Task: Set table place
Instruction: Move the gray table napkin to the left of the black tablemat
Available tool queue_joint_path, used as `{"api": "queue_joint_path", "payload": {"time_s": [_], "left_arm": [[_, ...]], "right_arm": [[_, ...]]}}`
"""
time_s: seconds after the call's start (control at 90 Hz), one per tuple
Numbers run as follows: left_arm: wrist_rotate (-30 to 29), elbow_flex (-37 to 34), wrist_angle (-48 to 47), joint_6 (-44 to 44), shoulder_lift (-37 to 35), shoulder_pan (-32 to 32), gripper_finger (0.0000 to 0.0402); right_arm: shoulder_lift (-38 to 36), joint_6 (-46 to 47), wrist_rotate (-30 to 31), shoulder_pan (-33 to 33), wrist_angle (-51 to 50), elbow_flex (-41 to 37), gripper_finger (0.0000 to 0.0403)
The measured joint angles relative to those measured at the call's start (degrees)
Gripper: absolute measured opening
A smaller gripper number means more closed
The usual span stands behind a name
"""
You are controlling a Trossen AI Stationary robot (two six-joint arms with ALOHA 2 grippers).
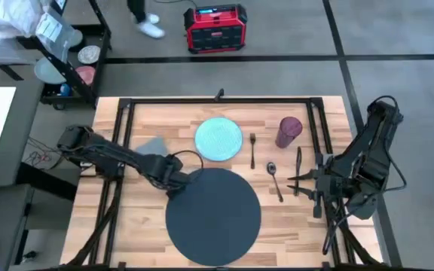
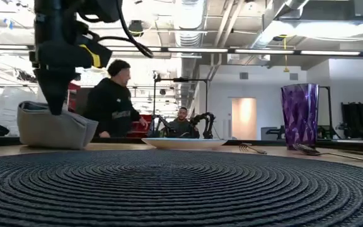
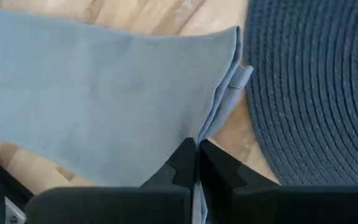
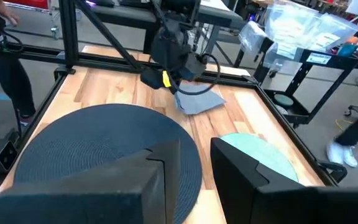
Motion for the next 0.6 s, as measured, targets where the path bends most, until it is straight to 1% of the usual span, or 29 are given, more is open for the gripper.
{"api": "queue_joint_path", "payload": {"time_s": [0.3, 0.6], "left_arm": [[2.56, 0.0, -1.42, -0.4, 0.0, -3.86, 0.0], [9.19, 0.0, -1.42, -1.16, 0.02, -8.0, 0.0]], "right_arm": [[0.0, 0.02, 0.0, 0.0, 0.13, 0.0, 0.0077], [0.0, 0.02, 0.0, 0.0, 0.13, 0.0, 0.0077]]}}
